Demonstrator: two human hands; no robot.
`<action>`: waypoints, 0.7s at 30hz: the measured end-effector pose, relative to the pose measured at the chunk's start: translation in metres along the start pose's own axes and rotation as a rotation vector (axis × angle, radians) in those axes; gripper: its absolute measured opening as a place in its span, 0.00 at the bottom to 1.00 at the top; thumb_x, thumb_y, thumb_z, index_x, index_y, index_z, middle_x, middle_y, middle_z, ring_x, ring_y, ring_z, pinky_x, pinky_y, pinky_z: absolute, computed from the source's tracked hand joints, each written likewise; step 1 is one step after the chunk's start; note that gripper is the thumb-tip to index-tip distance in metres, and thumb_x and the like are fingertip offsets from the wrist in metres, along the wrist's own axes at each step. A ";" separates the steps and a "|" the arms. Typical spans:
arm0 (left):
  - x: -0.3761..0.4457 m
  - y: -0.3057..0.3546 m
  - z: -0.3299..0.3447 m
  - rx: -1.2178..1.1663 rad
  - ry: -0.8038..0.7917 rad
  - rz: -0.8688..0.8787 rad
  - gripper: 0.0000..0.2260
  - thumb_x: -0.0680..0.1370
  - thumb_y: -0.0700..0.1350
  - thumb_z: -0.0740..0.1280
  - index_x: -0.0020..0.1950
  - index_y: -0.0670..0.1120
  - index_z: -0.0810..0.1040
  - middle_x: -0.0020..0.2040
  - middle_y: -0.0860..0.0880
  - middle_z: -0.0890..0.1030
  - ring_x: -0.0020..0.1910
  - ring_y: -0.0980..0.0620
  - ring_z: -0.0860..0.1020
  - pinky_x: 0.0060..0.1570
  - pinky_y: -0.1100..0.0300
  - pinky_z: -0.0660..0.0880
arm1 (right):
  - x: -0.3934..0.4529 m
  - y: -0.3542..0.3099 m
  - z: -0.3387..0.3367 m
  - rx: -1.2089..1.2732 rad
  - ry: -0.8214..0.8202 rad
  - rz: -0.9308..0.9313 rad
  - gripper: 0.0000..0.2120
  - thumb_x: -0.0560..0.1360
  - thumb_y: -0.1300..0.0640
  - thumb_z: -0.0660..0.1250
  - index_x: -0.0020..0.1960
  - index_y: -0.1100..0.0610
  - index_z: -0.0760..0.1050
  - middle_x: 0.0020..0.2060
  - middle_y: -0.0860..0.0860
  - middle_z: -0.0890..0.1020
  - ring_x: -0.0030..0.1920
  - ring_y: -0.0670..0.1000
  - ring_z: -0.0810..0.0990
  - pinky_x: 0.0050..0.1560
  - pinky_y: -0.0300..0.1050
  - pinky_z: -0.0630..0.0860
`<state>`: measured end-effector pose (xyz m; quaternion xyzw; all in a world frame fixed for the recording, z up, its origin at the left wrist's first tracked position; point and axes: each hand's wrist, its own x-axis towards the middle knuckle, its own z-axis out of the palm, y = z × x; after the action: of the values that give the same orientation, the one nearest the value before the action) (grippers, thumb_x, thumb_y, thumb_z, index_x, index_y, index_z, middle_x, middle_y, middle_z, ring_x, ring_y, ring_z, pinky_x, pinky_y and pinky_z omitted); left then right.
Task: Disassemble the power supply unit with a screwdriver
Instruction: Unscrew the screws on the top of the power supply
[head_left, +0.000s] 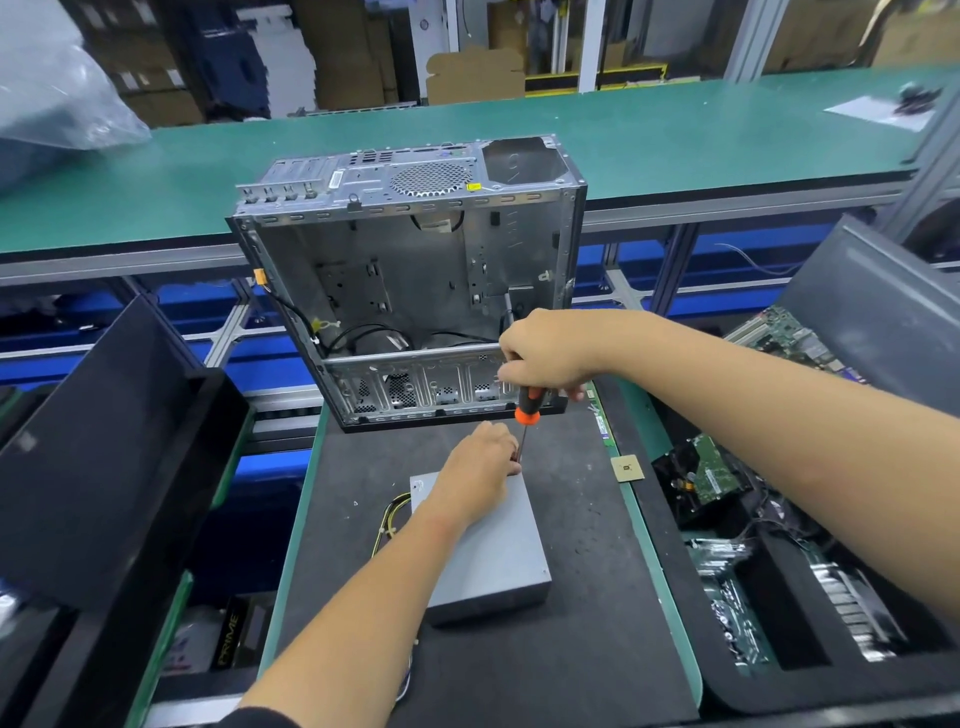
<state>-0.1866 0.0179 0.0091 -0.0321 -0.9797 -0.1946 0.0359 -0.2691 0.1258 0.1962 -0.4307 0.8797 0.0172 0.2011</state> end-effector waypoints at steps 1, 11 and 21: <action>-0.001 0.000 -0.001 -0.122 0.003 -0.073 0.04 0.77 0.40 0.66 0.43 0.44 0.77 0.47 0.50 0.76 0.51 0.51 0.71 0.50 0.56 0.70 | -0.001 0.000 -0.001 -0.017 0.011 -0.037 0.15 0.80 0.52 0.59 0.51 0.65 0.75 0.37 0.58 0.84 0.29 0.52 0.80 0.30 0.41 0.70; -0.007 -0.007 -0.011 -0.603 -0.038 -0.259 0.06 0.73 0.34 0.69 0.42 0.45 0.81 0.45 0.49 0.82 0.39 0.57 0.77 0.43 0.69 0.73 | -0.001 -0.001 -0.001 0.019 0.047 -0.126 0.09 0.74 0.50 0.68 0.47 0.56 0.73 0.38 0.49 0.79 0.34 0.49 0.78 0.32 0.41 0.69; -0.010 -0.012 -0.010 -0.659 -0.016 -0.289 0.04 0.73 0.37 0.71 0.42 0.46 0.82 0.40 0.51 0.83 0.37 0.61 0.77 0.42 0.71 0.73 | -0.007 0.000 -0.007 0.043 0.034 -0.177 0.09 0.72 0.62 0.68 0.50 0.55 0.73 0.41 0.46 0.76 0.37 0.44 0.73 0.33 0.38 0.66</action>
<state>-0.1775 0.0022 0.0126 0.0953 -0.8590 -0.5029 -0.0120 -0.2679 0.1297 0.2055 -0.5024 0.8418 -0.0268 0.1958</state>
